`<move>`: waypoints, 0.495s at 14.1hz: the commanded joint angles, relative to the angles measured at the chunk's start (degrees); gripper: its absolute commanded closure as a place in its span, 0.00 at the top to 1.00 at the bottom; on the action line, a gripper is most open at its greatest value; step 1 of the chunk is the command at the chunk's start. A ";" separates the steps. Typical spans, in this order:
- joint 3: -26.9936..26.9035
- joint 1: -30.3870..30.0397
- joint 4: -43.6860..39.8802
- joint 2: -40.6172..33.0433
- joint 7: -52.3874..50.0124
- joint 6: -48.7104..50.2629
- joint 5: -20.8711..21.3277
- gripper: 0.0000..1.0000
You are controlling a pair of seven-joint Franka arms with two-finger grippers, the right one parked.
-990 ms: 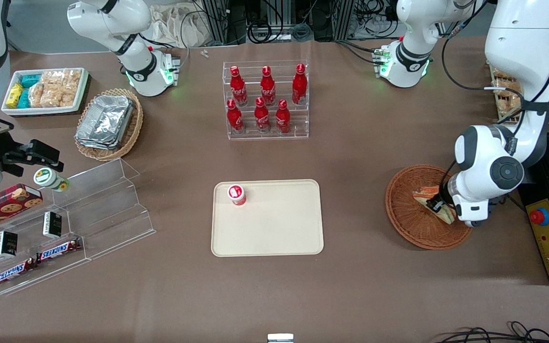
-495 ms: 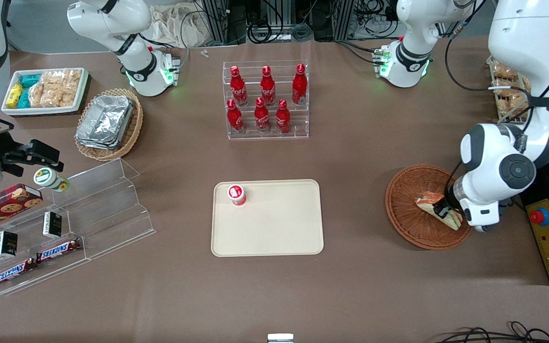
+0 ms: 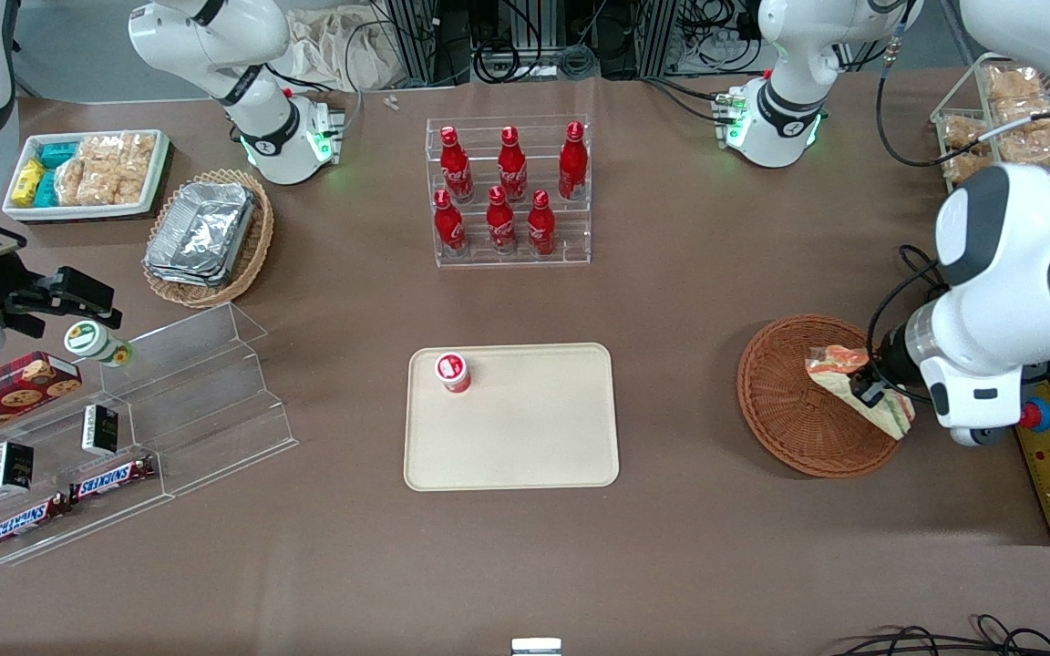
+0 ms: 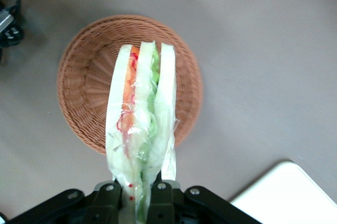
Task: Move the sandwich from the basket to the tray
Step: 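Carry the held sandwich over the cream tray with the left gripper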
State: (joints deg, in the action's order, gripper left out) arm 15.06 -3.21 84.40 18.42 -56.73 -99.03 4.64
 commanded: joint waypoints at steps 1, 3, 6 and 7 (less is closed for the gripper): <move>6.71 -0.13 -3.18 1.70 -0.05 1.56 0.80 0.00; 11.73 -0.04 -2.83 3.62 -0.04 -0.80 0.81 0.00; 16.84 1.09 -0.56 8.28 0.31 -12.20 1.24 0.00; 17.11 2.41 1.02 10.39 1.35 -15.11 1.68 0.00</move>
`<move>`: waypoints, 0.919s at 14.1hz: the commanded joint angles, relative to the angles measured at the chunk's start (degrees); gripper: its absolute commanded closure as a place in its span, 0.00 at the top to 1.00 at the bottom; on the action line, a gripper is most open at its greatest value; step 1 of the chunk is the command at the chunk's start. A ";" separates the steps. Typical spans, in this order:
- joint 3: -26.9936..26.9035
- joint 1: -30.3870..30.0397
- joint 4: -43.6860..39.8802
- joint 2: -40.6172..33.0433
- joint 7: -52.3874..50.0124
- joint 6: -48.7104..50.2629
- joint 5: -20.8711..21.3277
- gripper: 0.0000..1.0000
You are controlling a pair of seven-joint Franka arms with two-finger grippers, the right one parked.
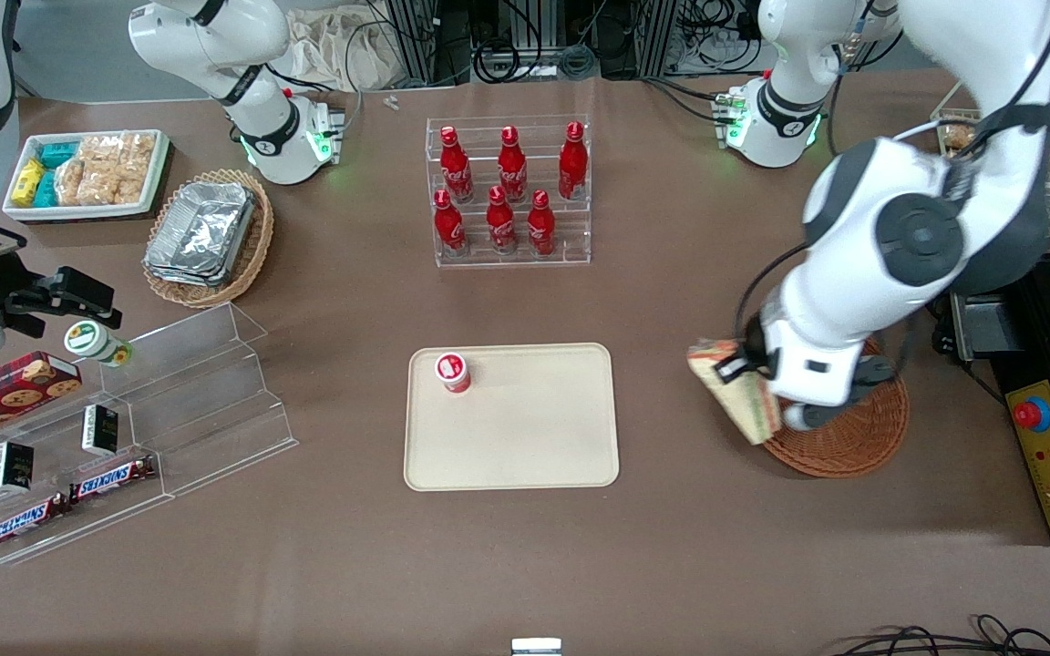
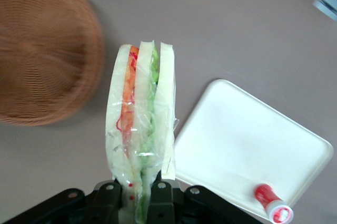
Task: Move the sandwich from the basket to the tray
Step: 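Carry the held sandwich over the cream tray with the left gripper, then lower the sandwich onto the tray and open the left gripper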
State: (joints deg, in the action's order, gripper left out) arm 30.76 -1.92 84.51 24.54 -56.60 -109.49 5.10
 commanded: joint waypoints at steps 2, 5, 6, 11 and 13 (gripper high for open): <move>1.41 5.68 2.23 9.10 2.99 -12.11 5.25 0.00; 1.32 9.38 2.06 14.38 2.81 -17.06 9.92 0.00; 1.32 10.26 2.24 15.61 3.16 -17.59 10.10 0.00; 1.06 13.61 3.81 20.19 4.21 -16.99 16.87 0.00; 1.15 13.61 5.83 20.11 7.29 -16.90 16.61 0.00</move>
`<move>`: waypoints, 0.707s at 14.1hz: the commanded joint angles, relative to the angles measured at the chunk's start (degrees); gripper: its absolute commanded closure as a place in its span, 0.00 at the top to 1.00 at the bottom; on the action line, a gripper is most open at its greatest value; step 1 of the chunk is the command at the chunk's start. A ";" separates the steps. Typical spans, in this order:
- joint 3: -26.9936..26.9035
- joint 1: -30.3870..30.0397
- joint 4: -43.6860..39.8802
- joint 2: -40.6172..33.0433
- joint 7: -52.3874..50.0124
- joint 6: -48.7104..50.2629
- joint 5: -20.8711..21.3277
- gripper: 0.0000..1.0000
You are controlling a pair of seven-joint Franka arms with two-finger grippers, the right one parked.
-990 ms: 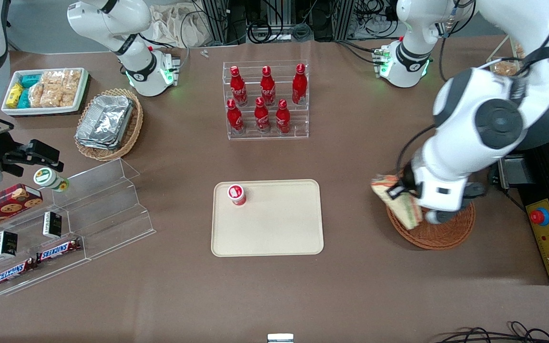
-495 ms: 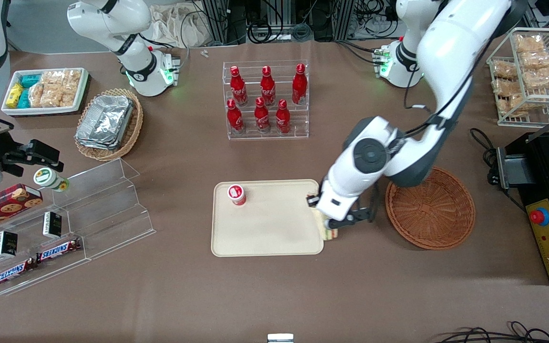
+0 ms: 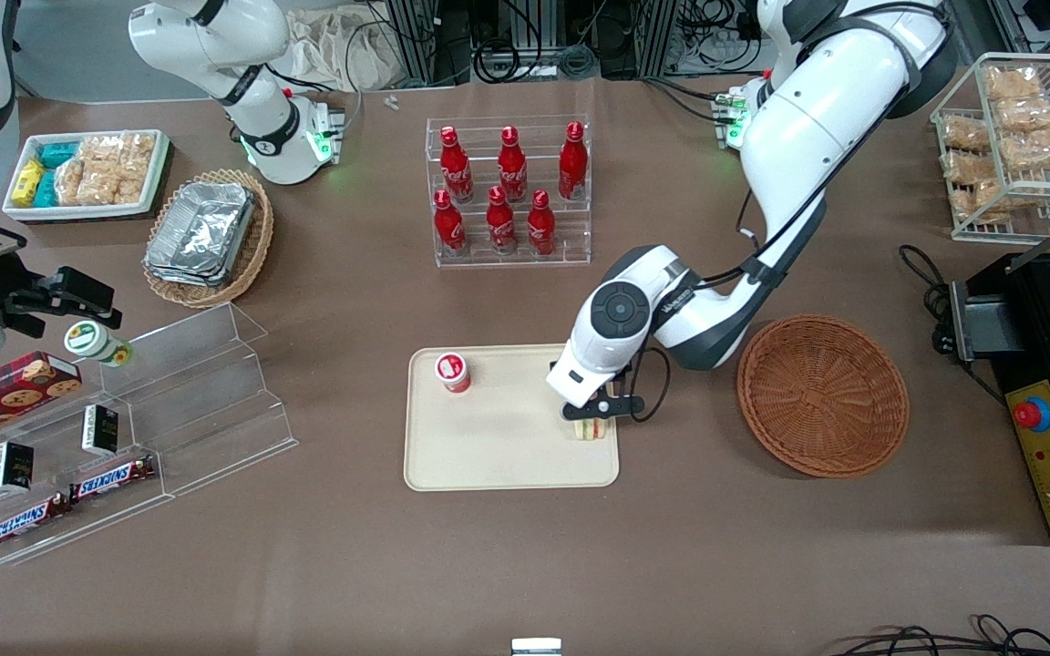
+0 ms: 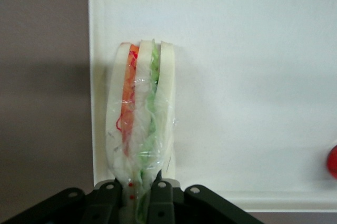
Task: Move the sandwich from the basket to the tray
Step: 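Lower the sandwich onto the tray and open the left gripper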
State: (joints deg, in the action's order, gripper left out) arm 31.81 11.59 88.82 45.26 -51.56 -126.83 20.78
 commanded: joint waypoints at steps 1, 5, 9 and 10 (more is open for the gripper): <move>0.09 0.10 1.62 -0.53 2.69 0.71 0.93 0.03; 0.09 0.10 1.10 -1.05 1.64 2.46 0.76 1.00; 0.09 -0.60 -1.02 -4.21 1.64 5.28 0.67 1.00; 0.09 -0.69 -1.02 -5.35 1.73 5.45 0.67 1.00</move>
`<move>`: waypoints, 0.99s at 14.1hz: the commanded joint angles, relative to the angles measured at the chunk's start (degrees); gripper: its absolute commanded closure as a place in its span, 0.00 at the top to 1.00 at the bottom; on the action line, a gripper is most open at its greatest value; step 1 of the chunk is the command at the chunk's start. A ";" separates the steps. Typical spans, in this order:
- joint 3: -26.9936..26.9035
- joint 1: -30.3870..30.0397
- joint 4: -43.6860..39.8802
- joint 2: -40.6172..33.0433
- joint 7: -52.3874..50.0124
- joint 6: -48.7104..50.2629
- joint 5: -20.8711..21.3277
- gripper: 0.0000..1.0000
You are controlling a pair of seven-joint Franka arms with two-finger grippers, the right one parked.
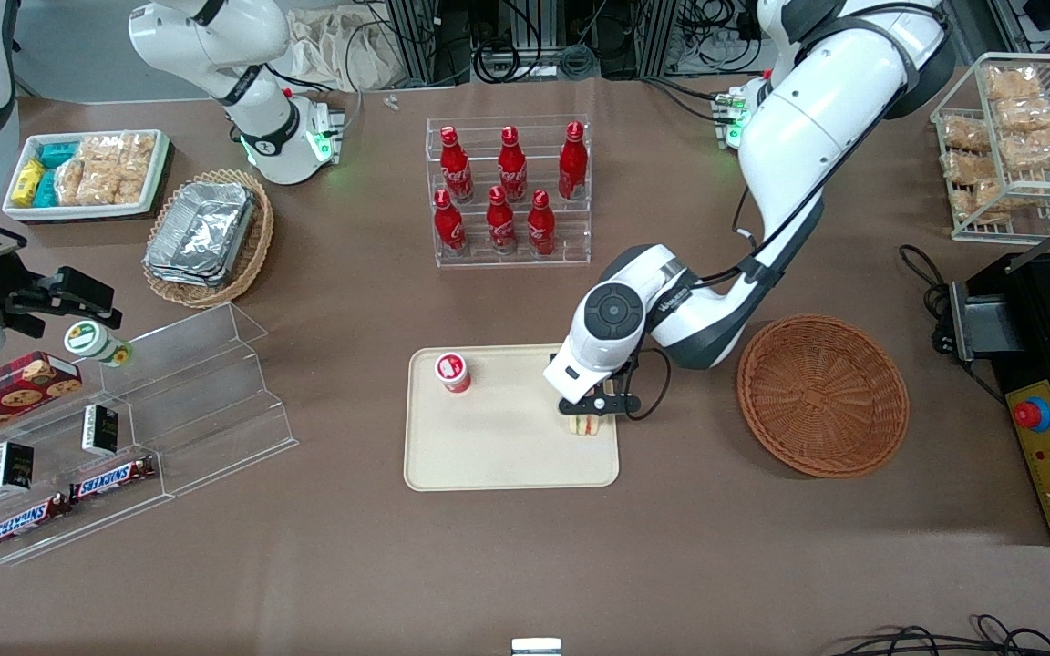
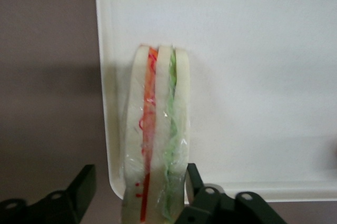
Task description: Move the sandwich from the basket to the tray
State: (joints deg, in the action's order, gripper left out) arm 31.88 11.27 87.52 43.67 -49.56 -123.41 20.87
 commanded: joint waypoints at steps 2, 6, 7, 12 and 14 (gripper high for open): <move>-0.15 -0.46 -0.33 -5.77 -0.28 2.91 0.57 1.00; -1.20 -2.04 -0.51 -11.04 -0.54 4.66 0.57 1.00; -1.20 -2.82 -0.51 -12.62 -0.37 6.59 0.57 1.00; -0.76 -11.16 -0.50 -21.24 1.91 13.62 -4.69 1.00; -1.11 -14.24 -0.68 -24.05 6.90 16.96 -8.46 1.00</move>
State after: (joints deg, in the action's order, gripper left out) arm 30.74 -0.11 85.80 23.08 -46.48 -109.16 15.72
